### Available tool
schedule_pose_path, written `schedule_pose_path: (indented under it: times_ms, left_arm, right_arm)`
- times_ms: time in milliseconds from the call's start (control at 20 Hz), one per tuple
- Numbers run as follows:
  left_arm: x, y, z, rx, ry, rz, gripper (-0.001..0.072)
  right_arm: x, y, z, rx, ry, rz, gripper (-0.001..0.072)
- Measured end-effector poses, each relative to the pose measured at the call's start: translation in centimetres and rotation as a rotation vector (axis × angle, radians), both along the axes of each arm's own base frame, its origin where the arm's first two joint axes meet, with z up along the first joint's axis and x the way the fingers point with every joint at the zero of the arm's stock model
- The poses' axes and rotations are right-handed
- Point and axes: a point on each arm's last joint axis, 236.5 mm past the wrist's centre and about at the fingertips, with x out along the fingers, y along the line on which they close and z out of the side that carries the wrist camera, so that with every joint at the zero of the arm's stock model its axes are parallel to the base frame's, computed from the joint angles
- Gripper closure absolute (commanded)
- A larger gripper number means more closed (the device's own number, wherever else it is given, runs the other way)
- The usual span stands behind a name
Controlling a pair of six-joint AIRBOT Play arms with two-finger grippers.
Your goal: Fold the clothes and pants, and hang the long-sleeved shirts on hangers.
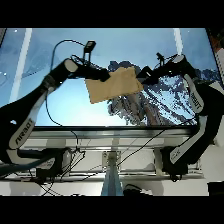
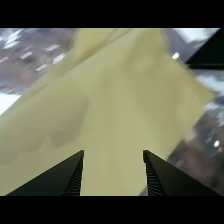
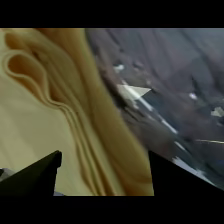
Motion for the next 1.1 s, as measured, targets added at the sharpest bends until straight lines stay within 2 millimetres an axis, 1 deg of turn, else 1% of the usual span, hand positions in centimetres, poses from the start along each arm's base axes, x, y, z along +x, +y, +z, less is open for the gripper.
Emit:
schedule_pose_path:
  times_ms: [50,100,150,200,250,300,400,500,550,650,700,800,850,950,1000,1100]
  left_arm:
    - [0.2,3.1,-0.2,0.053,0.024,0.020,0.0321]
    - [0.2,6.1,-0.4,0.107,0.045,0.039,0.0302]
    - [0.2,9.1,-0.3,0.154,0.062,0.070,0.0293]
    - [0.1,11.8,0.0,0.189,0.078,0.099,0.0293]
    - [0.0,14.5,0.5,0.220,0.090,0.132,0.0294]
    - [-0.1,17.0,1.2,0.241,0.093,0.171,0.0294]
    - [-0.5,20.9,2.7,0.264,0.091,0.243,0.0294]
    - [-0.8,23.7,4.2,0.278,0.075,0.301,0.0294]
    - [-1.0,24.7,4.7,0.282,0.069,0.322,0.0294]
    - [-1.3,26.0,5.5,0.289,0.061,0.350,0.0294]
    - [-1.4,26.4,5.6,0.292,0.061,0.358,0.0294]
    - [-1.5,26.9,5.7,0.295,0.062,0.368,0.0294]
    - [-1.5,27.0,5.7,0.295,0.063,0.372,0.0295]
    - [-1.6,27.2,5.7,0.297,0.067,0.375,0.0294]
    - [-1.6,27.2,5.7,0.297,0.067,0.376,0.0294]
    - [-1.6,27.3,5.6,0.298,0.070,0.378,0.0294]
  right_arm:
    - [-0.4,1.7,-0.2,0.018,0.008,0.020,0.0102]
    - [-0.8,3.2,-0.6,0.024,0.013,0.047,0.0194]
    - [-1.0,4.4,-0.9,0.022,0.004,0.066,0.0349]
    - [-1.2,5.5,-1.3,0.014,-0.008,0.088,0.0555]
    - [-1.3,6.3,-1.6,0.002,-0.020,0.109,0.0701]
    - [-1.2,7.0,-1.5,-0.007,-0.039,0.126,0.0702]
    - [-0.6,7.8,-0.4,-0.011,-0.084,0.139,0.0702]
    - [0.5,7.8,2.0,-0.015,-0.148,0.140,0.0702]
    - [1.0,7.1,3.4,-0.037,-0.178,0.132,0.0702]
    - [2.2,4.5,6.8,-0.109,-0.238,0.085,0.0702]
    - [2.6,2.5,8.7,-0.161,-0.267,0.051,0.0702]
    - [2.6,-2.4,13.0,-0.274,-0.319,-0.021,0.0702]
    - [2.2,-5.1,15.1,-0.333,-0.339,-0.065,0.0702]
    - [0.3,-11.7,19.5,-0.471,-0.359,-0.171,0.0702]
    - [-1.3,-15.1,21.6,-0.541,-0.359,-0.230,0.0702]
    - [-5.4,-21.7,25.3,-0.679,-0.342,-0.358,0.0702]
